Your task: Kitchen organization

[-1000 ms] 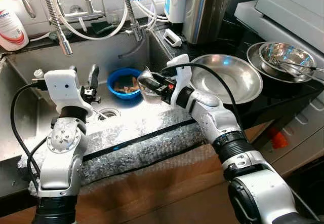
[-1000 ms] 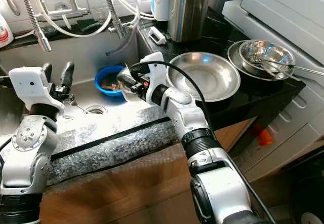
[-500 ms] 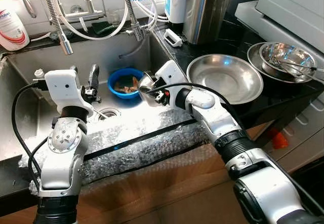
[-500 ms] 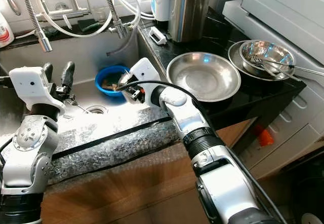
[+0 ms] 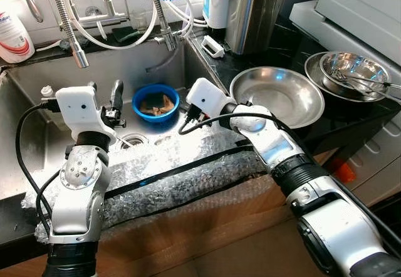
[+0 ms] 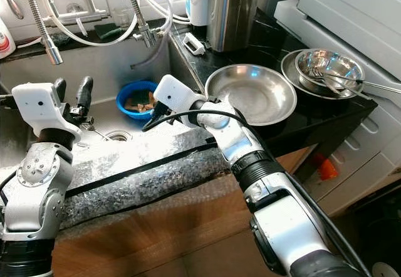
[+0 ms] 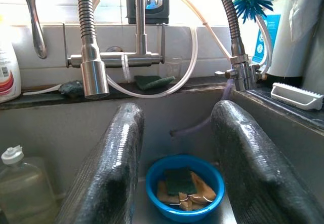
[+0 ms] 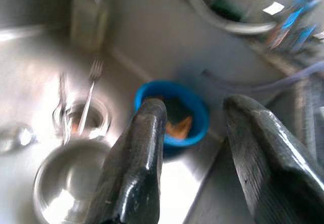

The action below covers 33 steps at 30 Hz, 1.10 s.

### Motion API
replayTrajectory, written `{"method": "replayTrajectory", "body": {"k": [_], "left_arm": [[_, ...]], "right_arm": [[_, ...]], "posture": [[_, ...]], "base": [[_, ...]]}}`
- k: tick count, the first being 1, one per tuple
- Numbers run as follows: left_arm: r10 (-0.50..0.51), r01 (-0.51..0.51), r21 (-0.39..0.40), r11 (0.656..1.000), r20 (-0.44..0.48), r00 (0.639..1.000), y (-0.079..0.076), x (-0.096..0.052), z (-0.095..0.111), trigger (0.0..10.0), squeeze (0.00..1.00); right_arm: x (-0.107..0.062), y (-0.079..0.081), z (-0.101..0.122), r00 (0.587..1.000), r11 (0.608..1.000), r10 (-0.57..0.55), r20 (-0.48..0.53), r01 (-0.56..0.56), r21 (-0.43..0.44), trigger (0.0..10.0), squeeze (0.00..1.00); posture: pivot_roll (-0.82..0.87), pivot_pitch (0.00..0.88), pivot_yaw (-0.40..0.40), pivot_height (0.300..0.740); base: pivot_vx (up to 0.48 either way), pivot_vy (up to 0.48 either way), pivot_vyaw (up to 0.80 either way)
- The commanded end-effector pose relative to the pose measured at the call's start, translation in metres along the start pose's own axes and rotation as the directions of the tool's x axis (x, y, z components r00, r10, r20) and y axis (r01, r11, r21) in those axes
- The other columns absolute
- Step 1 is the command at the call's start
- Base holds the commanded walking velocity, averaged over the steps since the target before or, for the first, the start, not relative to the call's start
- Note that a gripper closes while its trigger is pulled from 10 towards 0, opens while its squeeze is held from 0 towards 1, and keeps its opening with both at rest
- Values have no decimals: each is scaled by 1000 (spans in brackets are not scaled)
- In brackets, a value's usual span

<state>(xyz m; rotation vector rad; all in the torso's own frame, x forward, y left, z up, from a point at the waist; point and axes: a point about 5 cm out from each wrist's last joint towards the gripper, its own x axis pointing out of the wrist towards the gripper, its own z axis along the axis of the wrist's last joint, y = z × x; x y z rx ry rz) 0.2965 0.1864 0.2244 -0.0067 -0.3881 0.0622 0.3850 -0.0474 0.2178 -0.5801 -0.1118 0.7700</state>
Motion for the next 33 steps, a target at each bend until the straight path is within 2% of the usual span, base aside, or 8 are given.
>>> {"method": "replayTrajectory", "body": {"k": [1, 4, 11, 14, 17, 25, 27, 33], "left_arm": [[-2, 2, 1, 1000, 11, 1000, 0, 2, 3, 10000, 0], [-6, 6, 11, 1000, 17, 1000, -1, 2, 4, 10000, 0], [-20, 19, 32, 999, 19, 1000, -2, 0, 3, 10000, 0], [-25, 24, 42, 999, 14, 1000, -2, 0, 2, 10000, 0], [-28, 28, 45, 999, 5, 1000, -2, -2, 0, 10000, 0], [-48, 48, 55, 997, -2, 999, -4, -2, -2, 10000, 0], [-52, 52, 63, 997, -1, 999, -4, -2, -1, 10000, 0], [-47, 47, 74, 996, -5, 999, 0, -4, -1, 10000, 0]], "right_arm": [[-2, -11, 20, 992, 997, -75, 106, 73, 18, 10000, 0], [-8, -20, 32, 968, 986, -162, 193, 153, 63, 10000, 0], [-61, -47, 56, 787, 859, -511, 344, 452, 242, 10000, 0], [-75, -51, 49, 762, 820, -570, 308, 505, 270, 10000, 0], [-118, -57, 18, 670, 671, -729, 144, 657, 344, 10000, 0], [-160, -42, -13, 613, 587, -790, 25, 744, 319, 10000, 0], [-164, -39, -21, 601, 561, -799, -11, 752, 346, 10000, 1000], [-174, -29, -40, 538, 402, -825, -170, 772, 492, 10000, 1000]], "posture": [[11, 99, -8, 740], [8, 97, -8, 740], [-3, 105, -9, 740], [-7, 107, -10, 740], [-19, 111, -12, 740], [-23, 117, -12, 740], [-23, 117, -12, 740], [-17, 123, -14, 740]], "base": [[0, 0, 0], [0, 0, 0], [0, 0, 0], [0, 0, 0], [0, 0, 0], [0, 0, 0], [0, 0, 0], [0, 0, 0]]}}
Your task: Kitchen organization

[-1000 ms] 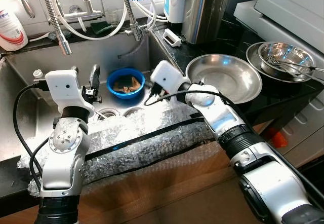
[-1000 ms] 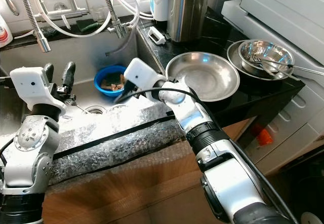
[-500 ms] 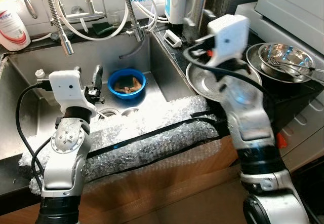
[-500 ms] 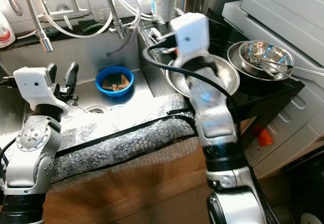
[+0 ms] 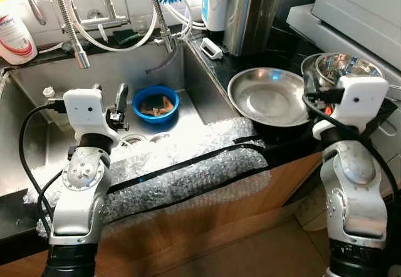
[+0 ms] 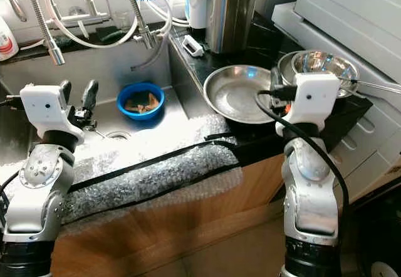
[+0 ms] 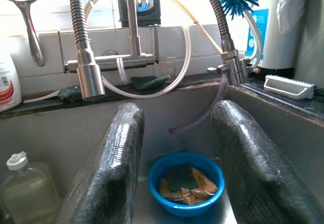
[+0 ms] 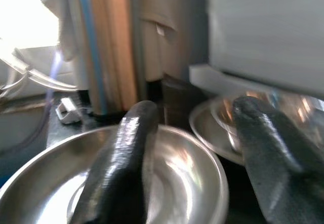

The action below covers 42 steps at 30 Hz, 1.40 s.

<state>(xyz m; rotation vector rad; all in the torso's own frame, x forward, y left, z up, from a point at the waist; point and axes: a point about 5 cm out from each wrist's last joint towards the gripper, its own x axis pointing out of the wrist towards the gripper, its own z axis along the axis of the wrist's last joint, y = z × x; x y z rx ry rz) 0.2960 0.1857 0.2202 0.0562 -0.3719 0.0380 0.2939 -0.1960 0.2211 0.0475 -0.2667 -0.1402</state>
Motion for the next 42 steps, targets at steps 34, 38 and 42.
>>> {"method": "replayTrajectory", "body": {"k": [34, 38, 42], "left_arm": [[-45, 44, 44, 998, 22, 999, -6, 0, 5, 10000, 0], [-46, 45, 44, 998, 24, 999, -6, 0, 5, 10000, 0], [-44, 42, 45, 998, 27, 999, -5, 1, 6, 10000, 0]], "right_arm": [[16, -17, -29, 942, 930, -129, -308, 223, 292, 10000, 0], [18, -16, -32, 934, 926, -131, -332, 235, 295, 10000, 0], [20, -15, -36, 928, 927, -119, -354, 232, 296, 10000, 0]], "posture": [[-8, 117, -6, 740], [-4, 113, -6, 740], [-2, 107, -7, 740]], "base": [[0, 0, 0], [0, 0, 0], [0, 0, 0]]}}
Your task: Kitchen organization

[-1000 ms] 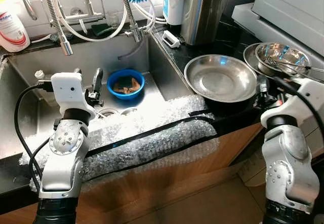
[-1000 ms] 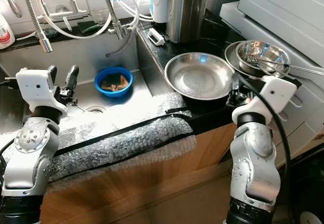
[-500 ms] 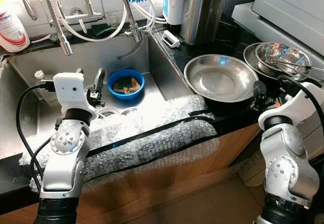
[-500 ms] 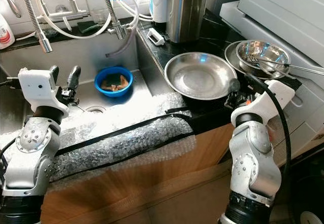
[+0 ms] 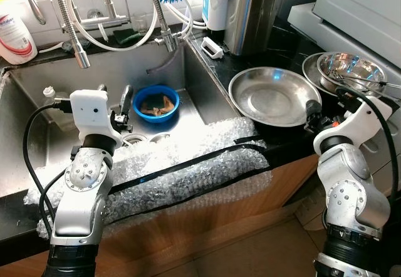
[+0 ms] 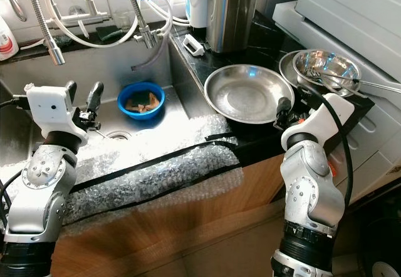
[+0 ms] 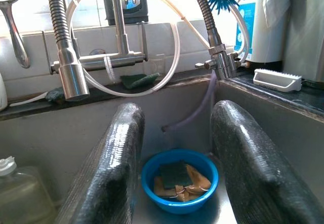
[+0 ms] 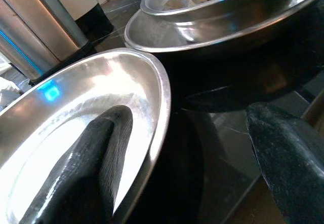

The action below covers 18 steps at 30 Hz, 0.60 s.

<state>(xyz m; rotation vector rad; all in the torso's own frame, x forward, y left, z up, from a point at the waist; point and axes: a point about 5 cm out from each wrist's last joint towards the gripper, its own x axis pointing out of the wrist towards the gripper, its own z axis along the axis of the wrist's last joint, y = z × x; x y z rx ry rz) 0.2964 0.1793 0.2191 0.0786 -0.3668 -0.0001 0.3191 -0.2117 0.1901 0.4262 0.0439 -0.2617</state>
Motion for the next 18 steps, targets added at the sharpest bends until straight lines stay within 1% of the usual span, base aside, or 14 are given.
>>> {"method": "replayTrajectory", "body": {"k": [1, 9, 18], "left_arm": [[-2, 1, 29, 1000, 32, 999, 1, 1, 7, 10000, 0], [3, -4, 25, 1000, 38, 999, 1, 1, 8, 10000, 0], [2, -3, 16, 1000, 38, 999, -1, 1, 7, 10000, 0]], "right_arm": [[3, 0, 1, 1000, 1000, -9, -11, 9, -2, 10000, 0], [6, 1, 6, 1000, 1000, -1, 8, 1, 4, 10000, 0], [10, 10, 8, 999, 999, 46, -2, -46, -2, 10000, 0]], "posture": [[-1, 104, -8, 740], [-2, 91, -8, 740], [-2, 98, -11, 740]], "base": [[0, 0, 0], [0, 0, 0], [0, 0, 0]]}}
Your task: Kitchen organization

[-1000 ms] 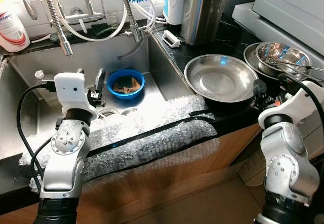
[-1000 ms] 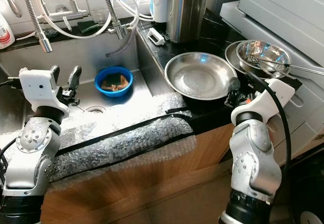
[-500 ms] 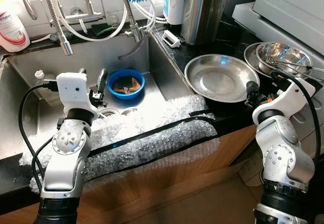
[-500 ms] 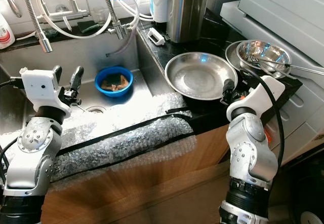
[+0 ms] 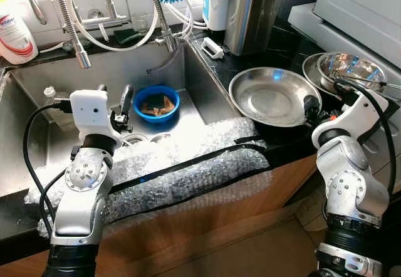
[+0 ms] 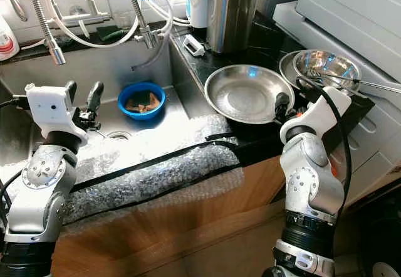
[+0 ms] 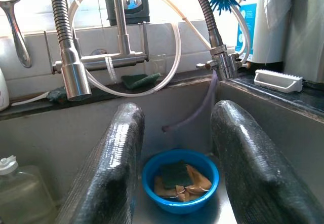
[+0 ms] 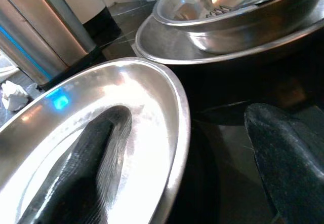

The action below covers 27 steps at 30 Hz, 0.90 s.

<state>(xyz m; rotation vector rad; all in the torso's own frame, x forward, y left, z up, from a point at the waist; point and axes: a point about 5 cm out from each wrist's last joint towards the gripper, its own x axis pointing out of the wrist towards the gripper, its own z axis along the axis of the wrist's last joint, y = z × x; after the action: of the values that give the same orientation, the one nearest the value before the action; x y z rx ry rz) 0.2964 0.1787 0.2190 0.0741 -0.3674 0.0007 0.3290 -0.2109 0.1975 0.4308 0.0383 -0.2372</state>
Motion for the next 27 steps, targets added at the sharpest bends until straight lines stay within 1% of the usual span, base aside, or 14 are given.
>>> {"method": "replayTrajectory", "body": {"k": [1, 5, 16, 17, 18, 19, 27], "left_arm": [[1, -1, 19, 1000, 37, 999, -1, 0, 7, 10000, 0], [0, -1, 22, 1000, 35, 999, -1, 0, 7, 10000, 0], [-3, 2, 31, 1000, 37, 999, -1, 1, 8, 10000, 0], [-3, 2, 32, 999, 37, 999, -1, 1, 8, 10000, 0], [-3, 2, 32, 999, 38, 999, -1, 1, 8, 10000, 0], [-4, 3, 33, 999, 38, 999, -1, 1, 8, 10000, 0], [-3, 1, 37, 999, 39, 999, -1, 1, 9, 10000, 0]], "right_arm": [[2, 5, 1, 1000, 1000, 26, -6, -26, -9, 10000, 0], [2, 8, -3, 998, 998, 48, -39, -50, -39, 10000, 0], [4, 5, -8, 998, 998, 20, -62, -24, -63, 10000, 0], [4, 5, -8, 998, 998, 19, -62, -23, -64, 5804, 0], [4, 4, -8, 998, 998, 16, -61, -20, -64, 3765, 0], [5, 4, -8, 998, 998, 12, -61, -16, -64, 0, 0], [5, 7, -8, 998, 998, 27, -64, -31, -60, 0, 0]], "posture": [[-2, 100, -11, 740], [-1, 103, -12, 740], [0, 108, -11, 740], [0, 107, -12, 740], [1, 107, -13, 740], [1, 107, -13, 740], [1, 109, -13, 740]], "base": [[0, 0, 0], [0, 0, 0], [0, 0, 0], [0, 0, 0], [0, 0, 0], [0, 0, 0], [0, 0, 0]]}}
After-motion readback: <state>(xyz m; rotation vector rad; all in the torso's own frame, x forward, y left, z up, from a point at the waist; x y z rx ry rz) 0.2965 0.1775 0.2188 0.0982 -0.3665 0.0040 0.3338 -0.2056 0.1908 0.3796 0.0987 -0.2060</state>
